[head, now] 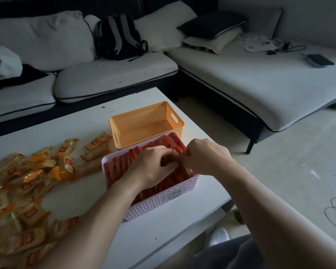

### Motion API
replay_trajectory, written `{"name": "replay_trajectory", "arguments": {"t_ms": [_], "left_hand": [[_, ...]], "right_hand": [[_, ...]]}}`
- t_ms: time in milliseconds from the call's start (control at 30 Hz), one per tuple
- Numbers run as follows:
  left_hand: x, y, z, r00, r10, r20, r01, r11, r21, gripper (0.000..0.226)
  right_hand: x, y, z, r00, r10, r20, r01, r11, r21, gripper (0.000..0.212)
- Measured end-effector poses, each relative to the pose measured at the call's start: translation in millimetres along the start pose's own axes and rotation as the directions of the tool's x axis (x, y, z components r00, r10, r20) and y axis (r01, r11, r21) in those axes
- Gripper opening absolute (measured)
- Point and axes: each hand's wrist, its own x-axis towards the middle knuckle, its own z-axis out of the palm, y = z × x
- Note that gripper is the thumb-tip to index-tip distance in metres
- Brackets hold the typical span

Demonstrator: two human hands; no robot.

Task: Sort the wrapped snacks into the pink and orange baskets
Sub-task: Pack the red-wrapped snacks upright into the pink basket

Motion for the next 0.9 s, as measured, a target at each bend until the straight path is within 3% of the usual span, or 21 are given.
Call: {"name": "replay_trajectory", "arguments": {"t_ms": [67,167,300,400,533,600,700,800,900], "left_hand": [[1.3,2.0,2.6,0.999,-0.034,-0.011,0.033,0.998,-0.055,0.018],[6.9,9.9,12.4,0.998,-0.056,-0.004,0.055,0.994,-0.094,0.021],[12.4,13.5,18.4,0.998,-0.048,-0.031,0.052,0.983,0.176,0.011],[13.3,14.3,21.2,0.993,-0.037,-0.110,0.066,0.958,0.278,0.015],[14.4,16.9,30.8,0.989,-0.034,-0.143,0.086,0.924,0.372,0.020],[12.2,13.4,30.4,0.991,-0.057,-0.121,0.092,0.948,0.305,0.022],[-8.0,3.1,16.1,0.987,-0.080,-0.139,0.087,0.995,0.039,0.024],[-52.2,-15.0,-16.2,0.940,-0.119,-0.319,0.111,0.993,-0.043,0.016],[-119.1,-52.4,-52.8,0.917,-0.230,-0.326,0.225,0.973,-0.053,0.020]], "right_hand": [[1.4,5.3,-1.9,0.999,0.007,0.043,-0.009,0.999,0.050,0.032],[-0.6,2.8,1.2,0.997,-0.012,0.078,0.016,0.999,-0.041,0.016],[-4.2,-5.7,5.7,0.999,0.036,-0.021,-0.039,0.987,-0.154,0.006],[-1.4,-5.4,4.8,0.995,0.043,-0.091,-0.056,0.988,-0.141,0.001],[-3.1,-7.8,3.4,0.997,0.076,-0.014,-0.077,0.986,-0.150,0.009],[-3.9,-13.0,0.0,0.997,0.078,-0.014,-0.079,0.984,-0.162,0.014],[-3.6,-35.2,-5.6,0.997,-0.003,-0.079,-0.007,0.991,-0.131,0.013],[-10.5,-81.3,-4.8,0.975,-0.163,-0.154,0.173,0.984,0.051,0.010],[-29.9,-149.1,11.7,0.924,-0.367,-0.106,0.381,0.905,0.189,0.014]]}}
